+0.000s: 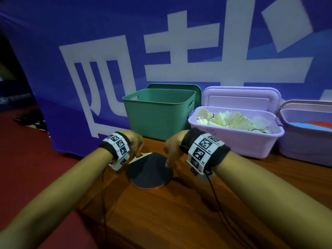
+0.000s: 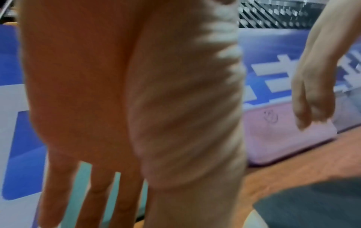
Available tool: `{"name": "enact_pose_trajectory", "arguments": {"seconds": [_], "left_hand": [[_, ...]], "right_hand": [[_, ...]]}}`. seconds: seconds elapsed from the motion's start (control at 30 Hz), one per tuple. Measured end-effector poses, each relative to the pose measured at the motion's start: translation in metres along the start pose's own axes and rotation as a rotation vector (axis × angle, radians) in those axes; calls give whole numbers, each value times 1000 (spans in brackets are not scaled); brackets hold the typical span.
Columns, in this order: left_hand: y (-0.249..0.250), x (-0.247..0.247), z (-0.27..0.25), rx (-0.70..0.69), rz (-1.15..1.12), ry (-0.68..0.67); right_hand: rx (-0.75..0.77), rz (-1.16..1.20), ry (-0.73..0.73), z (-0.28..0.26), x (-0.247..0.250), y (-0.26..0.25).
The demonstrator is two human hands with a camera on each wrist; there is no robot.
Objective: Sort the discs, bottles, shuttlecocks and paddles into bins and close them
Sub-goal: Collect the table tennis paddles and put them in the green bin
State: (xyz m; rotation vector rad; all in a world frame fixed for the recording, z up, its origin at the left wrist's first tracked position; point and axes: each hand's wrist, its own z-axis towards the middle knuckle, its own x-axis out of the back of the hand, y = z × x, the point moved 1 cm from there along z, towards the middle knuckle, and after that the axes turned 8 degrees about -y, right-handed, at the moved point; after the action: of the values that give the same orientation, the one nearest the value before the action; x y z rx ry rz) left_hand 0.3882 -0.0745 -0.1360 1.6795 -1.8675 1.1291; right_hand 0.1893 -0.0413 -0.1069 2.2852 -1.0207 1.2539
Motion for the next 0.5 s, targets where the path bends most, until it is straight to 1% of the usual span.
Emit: {"name": "enact_pose_trajectory", "arguments": {"seconds": [0.07,0.13,0.2,0.3,0.37,0.43,0.5], "left_hand": [[-2,-9,0,23,53,-37],[-6,-11,-12,0,51,-63],[-10,-11,-22,-67,-30,-56],[-4,-5,-39,-236,-173,-50],[11,6,-56,-305,-182,-48],[31,19,-75,-349,-168,-11],[54,30,-92,-406,-196,83]], "right_hand": [[-24,-49,30,-11,1,-1],[-44,-107,37,-22,-2,2],[-57,-103,62,-30,-5,9],[-80,-102,116,-46,-12,20],[-73,-39,168,-60,-17,26],[-82,29,215,-77,-21,32],[-104,71,261,-99,-26,43]]}}
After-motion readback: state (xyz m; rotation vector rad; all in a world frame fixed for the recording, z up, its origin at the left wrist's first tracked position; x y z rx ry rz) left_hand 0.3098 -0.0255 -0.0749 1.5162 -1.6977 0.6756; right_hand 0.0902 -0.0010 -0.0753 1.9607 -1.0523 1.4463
